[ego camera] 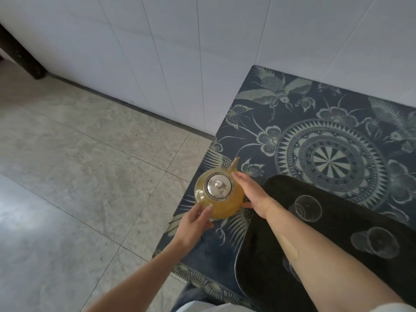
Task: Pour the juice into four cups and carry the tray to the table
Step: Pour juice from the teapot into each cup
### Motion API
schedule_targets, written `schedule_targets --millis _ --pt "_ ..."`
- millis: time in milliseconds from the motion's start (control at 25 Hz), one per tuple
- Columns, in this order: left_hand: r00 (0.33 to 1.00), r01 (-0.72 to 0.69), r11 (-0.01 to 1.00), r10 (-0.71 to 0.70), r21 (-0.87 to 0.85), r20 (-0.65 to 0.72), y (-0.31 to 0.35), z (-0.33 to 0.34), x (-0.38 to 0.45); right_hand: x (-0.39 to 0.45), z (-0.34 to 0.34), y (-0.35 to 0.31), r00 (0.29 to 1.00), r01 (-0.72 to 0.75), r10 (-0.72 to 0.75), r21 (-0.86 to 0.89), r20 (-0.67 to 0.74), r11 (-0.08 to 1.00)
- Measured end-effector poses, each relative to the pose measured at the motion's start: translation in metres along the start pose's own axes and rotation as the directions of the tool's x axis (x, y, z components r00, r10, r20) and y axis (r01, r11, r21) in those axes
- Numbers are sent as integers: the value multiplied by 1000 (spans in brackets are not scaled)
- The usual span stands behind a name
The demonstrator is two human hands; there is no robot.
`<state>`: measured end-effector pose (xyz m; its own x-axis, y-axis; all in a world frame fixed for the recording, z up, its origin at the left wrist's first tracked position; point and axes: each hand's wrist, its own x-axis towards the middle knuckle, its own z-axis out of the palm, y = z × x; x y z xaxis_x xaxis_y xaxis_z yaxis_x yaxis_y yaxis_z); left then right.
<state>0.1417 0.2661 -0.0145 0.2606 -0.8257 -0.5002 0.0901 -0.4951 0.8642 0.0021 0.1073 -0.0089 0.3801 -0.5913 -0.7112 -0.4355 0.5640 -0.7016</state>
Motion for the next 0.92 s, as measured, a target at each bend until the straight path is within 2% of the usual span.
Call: schedule_targets --millis 240,520,720,920 --pt "1000 7 998 -7 59 14 1 -2 5 15 2 6 1000 21 -21 37 16 999" --pt "997 24 999 -26 25 69 -8 -29 23 8 17 24 998 36 -30 134 -46 990" --pt "997 52 993 -57 105 47 -5 -38 25 -1 28 35 994 61 -40 221 -97 973" --pt "998 1 989 -10 145 59 5 -33 15 -10 28 44 991 74 -46 240 -124 968"
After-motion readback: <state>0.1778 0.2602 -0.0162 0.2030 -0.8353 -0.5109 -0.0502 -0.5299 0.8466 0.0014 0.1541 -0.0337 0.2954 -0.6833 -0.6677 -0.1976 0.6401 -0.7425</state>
